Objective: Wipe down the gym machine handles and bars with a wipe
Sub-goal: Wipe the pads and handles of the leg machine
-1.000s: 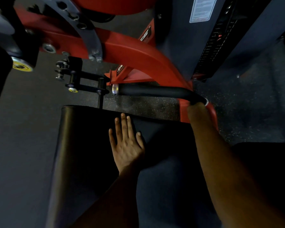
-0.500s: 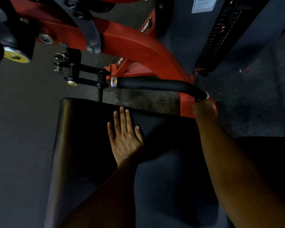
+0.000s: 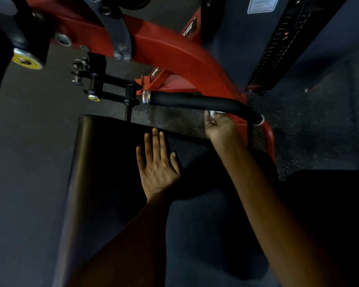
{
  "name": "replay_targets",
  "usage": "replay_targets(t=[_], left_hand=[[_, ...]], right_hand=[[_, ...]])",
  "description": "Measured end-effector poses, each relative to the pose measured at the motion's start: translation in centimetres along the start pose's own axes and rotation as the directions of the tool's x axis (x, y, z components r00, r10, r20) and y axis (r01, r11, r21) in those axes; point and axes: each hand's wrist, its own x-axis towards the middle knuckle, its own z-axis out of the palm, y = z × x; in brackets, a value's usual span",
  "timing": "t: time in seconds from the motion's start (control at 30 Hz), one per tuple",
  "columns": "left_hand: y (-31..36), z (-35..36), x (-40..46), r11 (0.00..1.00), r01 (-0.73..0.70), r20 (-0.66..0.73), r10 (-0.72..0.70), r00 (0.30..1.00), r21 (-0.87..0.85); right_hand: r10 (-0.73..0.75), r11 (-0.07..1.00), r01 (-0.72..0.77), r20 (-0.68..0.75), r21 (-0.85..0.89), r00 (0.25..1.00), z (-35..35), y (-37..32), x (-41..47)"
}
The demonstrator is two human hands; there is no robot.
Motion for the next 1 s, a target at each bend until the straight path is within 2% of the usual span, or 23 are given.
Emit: replay_targets(t=[0.03,0.07,0.13,0.2,0.23,0.3,0.33,0.4,0.43,0.47,0.53,0.57,0.6,0.7,0.83,0.93,1.0], left_hand=[[0.0,-0.1,0.0,1.000,0.003,0.011,-0.003,1.000,-0.001],[-0.1,0.0,0.0,1.000,0.006,0.009,-0.006,1.000,0.001],[-0.1,0.2,-0.1,1.000,0.010,-0.011,-0.009,1.000,0.015],[-0.2,0.3,0.1,1.000,0.012,0.001,-0.012,1.000,0.012],[-0.2,0.1,0.1,1.000,0.013,0.004,-0.013,1.000,0.011],[-0.1,0.0,-0.1,0.999,0.022,0.024,-0.023,0.999,0.024],[0.0,-0.1,-0.2,0.999,0.024,0.033,-0.025,0.999,0.027],[-0.1,-0.7,-0.1,1.000,0.012,0.048,-0.012,0.999,0.013],[-0.4,-1.1,0.1,1.000,-0.010,0.056,0.010,0.998,0.000],[-0.8,-1.5,0.6,0.999,-0.039,0.064,0.040,0.997,-0.017],[-2.0,-2.0,1.6,0.998,-0.068,0.032,0.068,0.997,-0.015],[-2.8,-2.1,1.8,0.999,-0.034,-0.003,0.034,0.999,-0.002],[-3.2,-2.1,1.8,1.000,0.026,-0.029,-0.025,0.999,0.009],[-3.3,-1.0,1.2,0.992,0.128,-0.044,-0.127,0.991,0.017],[-3.3,-0.7,1.1,0.991,0.124,-0.042,-0.122,0.992,0.042],[-3.3,-0.5,1.0,0.990,0.134,-0.043,-0.133,0.990,0.046],[-3.2,-0.5,1.0,0.991,0.127,-0.039,-0.125,0.991,0.050]], right_hand=[[0.012,0.998,-0.016,0.061,0.067,0.998,-0.2,-0.3,0.6],[0.050,0.976,-0.070,0.100,0.205,0.994,-0.4,-1.1,1.0],[0.056,0.931,-0.087,0.098,0.355,0.994,-1.2,-1.8,2.2],[0.026,0.906,-0.053,0.068,0.419,0.997,-1.8,-1.6,2.7],[-0.006,0.934,-0.039,0.123,0.355,0.992,-1.7,-1.3,1.9],[-0.101,0.976,0.079,0.102,0.201,0.990,-1.3,0.4,0.9],[-0.079,0.966,0.034,0.169,0.257,0.982,-1.1,1.3,0.5],[-0.208,0.977,0.198,0.159,0.075,0.965,-0.7,1.9,-0.4],[-0.330,0.936,0.344,0.151,-0.079,0.932,-0.5,1.7,-1.1],[-0.501,0.837,0.519,0.140,-0.171,0.854,-0.8,1.3,-0.8],[-0.777,0.550,0.772,0.145,-0.318,0.613,-1.7,0.8,0.6],[-0.847,0.417,0.817,0.157,-0.397,0.509,-2.1,0.7,1.9],[-0.872,0.330,0.822,0.184,-0.465,0.454,-2.4,0.7,2.3],[-0.835,0.294,0.787,0.256,-0.542,0.488,-1.6,2.0,2.7],[-0.701,0.113,0.813,0.535,-0.571,0.472,2.7,6.0,-0.3],[-0.601,-0.177,0.850,0.739,-0.496,0.306,3.4,6.8,-0.8],[-0.467,-0.437,0.816,0.871,-0.377,0.152,1.3,5.4,0.4]])
